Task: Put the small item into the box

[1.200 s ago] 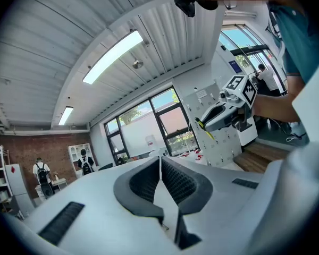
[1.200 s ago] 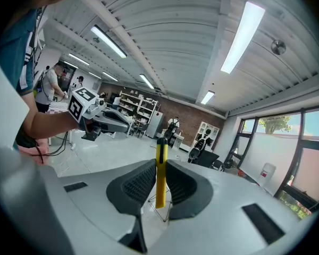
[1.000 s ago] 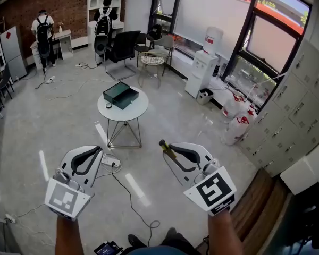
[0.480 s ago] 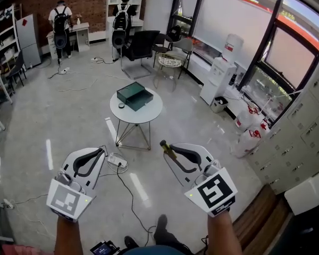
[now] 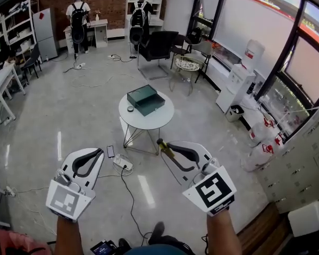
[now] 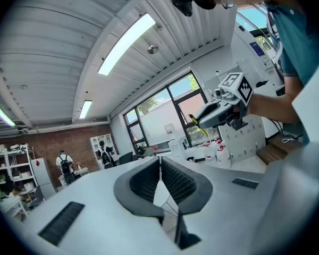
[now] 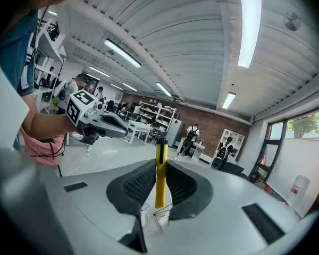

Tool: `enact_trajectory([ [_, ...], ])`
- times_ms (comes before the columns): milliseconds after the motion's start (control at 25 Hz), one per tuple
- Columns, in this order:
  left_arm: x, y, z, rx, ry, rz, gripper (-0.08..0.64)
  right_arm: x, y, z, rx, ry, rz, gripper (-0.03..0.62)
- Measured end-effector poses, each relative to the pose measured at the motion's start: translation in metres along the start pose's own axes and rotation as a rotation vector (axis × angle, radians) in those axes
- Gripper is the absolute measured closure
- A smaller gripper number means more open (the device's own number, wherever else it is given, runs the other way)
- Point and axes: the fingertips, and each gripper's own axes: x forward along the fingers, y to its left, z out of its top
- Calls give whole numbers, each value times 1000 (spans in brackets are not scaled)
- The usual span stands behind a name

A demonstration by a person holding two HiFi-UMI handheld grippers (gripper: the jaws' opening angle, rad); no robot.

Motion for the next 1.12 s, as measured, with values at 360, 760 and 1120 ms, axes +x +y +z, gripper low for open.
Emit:
enact_trajectory([
  [360, 66, -10, 11, 13, 49, 57, 531, 6, -73, -23, -36, -56, 65, 512],
  [760, 136, -33, 19, 21, 68, 18, 532, -11, -137, -60, 32, -46, 29, 512],
  [1120, 202, -16, 17, 20, -3, -128, 532, -1, -177, -75, 48, 24, -105, 512],
])
